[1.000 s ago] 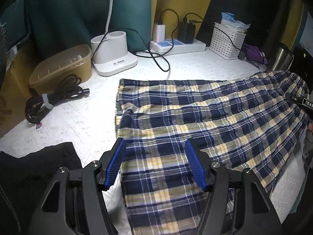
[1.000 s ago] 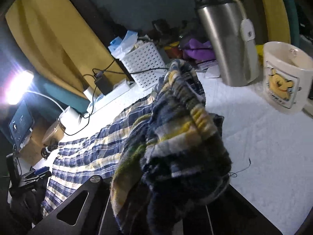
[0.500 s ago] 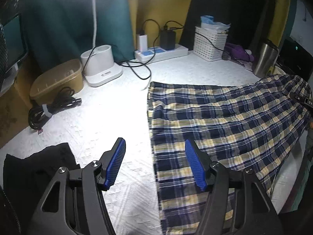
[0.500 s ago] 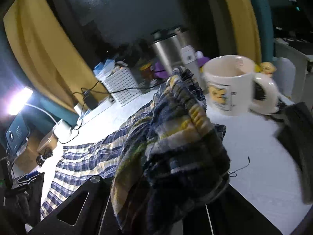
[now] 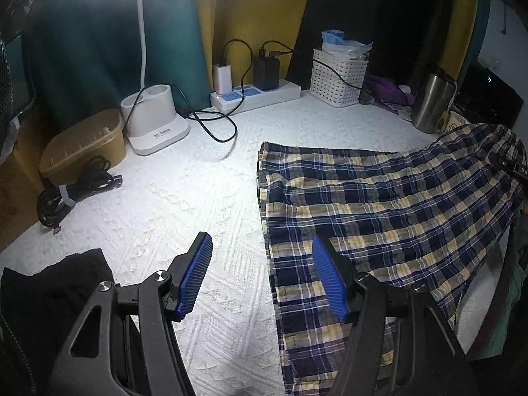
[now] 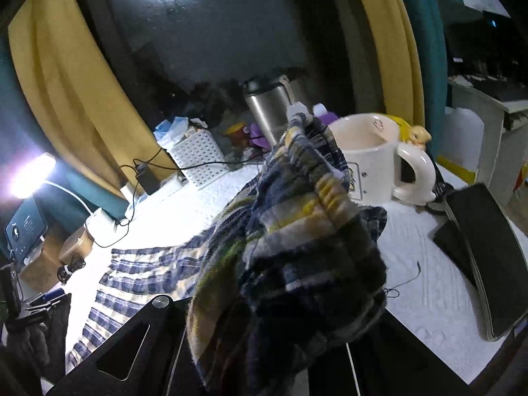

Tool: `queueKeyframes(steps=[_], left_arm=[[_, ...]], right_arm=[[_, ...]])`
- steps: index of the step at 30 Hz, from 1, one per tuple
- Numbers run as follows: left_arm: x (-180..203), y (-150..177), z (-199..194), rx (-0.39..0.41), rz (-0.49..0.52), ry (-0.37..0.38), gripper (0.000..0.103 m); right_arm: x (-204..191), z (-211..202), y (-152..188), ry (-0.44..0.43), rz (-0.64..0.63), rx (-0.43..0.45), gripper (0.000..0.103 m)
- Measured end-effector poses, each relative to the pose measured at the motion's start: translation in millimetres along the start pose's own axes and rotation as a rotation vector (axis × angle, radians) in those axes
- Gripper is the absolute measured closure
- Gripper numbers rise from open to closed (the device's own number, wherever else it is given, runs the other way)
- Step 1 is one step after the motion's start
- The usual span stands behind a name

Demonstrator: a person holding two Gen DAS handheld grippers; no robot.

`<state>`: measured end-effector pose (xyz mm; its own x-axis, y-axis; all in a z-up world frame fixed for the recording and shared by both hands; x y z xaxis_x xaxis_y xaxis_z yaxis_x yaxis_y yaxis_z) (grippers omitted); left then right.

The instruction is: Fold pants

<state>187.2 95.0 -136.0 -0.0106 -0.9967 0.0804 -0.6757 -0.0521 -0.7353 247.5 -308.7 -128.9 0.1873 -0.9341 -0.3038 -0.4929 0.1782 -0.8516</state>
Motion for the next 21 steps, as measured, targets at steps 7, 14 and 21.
queueKeyframes(steps=[7,14,21], left_arm=[[-8.0,-3.1,-2.8,0.025,-0.003,0.018,0.040],[-20.8,-3.9,-2.4,0.050,-0.011,0.041,0.040],[-39.9,-2.9,-2.4,0.070,-0.035,0.048,0.040]], right_arm=[[-32.6,-1.3,-11.0,-0.004,-0.054,0.016,0.096],[-70.1,1.1,-17.3,-0.009,-0.115,0.018,0.096],[-108.7,9.2,-16.9,-0.008,-0.184,0.007,0.096]])
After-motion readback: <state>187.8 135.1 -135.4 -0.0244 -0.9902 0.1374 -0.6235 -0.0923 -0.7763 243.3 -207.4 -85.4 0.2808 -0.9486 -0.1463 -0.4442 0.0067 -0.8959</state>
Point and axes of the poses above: each gripper's, at about its wrist camera, not at the fingertips, and z roughly the way its jaws point, x to its right, y to its underside, the point moved 8 cm from there along z, roughly the way its jaws point, and after that the axes turned 7 degrees about x, right-handed, at the moved point
